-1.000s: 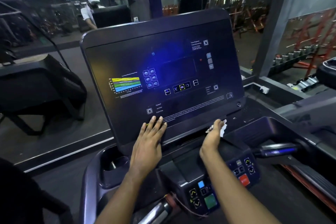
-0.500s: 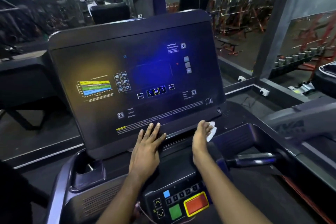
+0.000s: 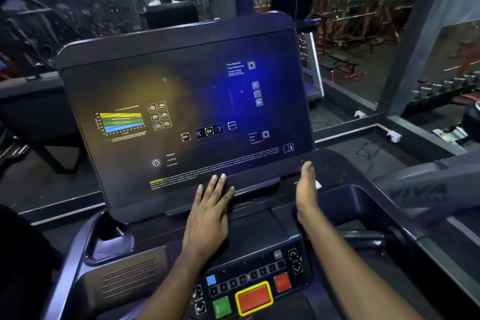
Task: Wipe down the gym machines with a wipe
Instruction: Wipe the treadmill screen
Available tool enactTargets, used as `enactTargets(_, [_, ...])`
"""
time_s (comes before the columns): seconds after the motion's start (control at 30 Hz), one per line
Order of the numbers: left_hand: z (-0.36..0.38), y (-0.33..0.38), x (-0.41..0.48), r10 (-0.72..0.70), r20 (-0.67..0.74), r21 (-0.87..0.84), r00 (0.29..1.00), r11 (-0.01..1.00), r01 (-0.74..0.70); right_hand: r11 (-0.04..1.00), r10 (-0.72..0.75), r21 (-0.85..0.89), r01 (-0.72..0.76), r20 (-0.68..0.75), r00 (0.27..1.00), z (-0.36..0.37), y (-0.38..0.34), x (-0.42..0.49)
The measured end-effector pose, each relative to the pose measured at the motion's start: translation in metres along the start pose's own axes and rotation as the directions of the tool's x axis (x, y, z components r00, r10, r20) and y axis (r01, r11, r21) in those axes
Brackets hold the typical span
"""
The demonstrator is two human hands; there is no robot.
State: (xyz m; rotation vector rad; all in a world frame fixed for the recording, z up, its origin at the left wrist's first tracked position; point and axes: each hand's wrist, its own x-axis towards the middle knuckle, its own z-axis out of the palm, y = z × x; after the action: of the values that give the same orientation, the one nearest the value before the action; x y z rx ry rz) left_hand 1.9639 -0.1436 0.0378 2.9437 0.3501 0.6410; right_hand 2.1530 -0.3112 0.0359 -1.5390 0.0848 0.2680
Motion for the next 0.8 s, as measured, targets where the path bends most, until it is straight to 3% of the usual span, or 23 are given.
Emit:
enactTargets(0.13, [0.0, 0.026, 0.023, -0.036, -0.009, 0.033, 0.999, 0.999, 0.036, 0.985, 0.172, -0.004, -0.174, 0.176, 0.969, -0.031, -0.012, 0.015])
enactTargets(0.37, [0.018, 0.048, 0.058, -0.178, 0.122, 0.156, 0.976, 0.975, 0.159, 0.99, 0.105, 0.052, -0.13, 0.337, 0.936, -0.052, -0.003, 0.018])
enactTargets(0.6, [0.02, 0.051, 0.062, -0.211, 0.152, 0.198, 0.966, 0.964, 0.18, 0.99, 0.082, 0.074, -0.116, 0.364, 0.928, -0.054, -0.01, 0.031])
enactTargets(0.8, [0.022, 0.051, 0.062, -0.22, 0.152, 0.212, 0.964, 0.959, 0.186, 0.894, -0.073, 0.448, -0.034, 0.22, 0.973, -0.051, -0.013, 0.037])
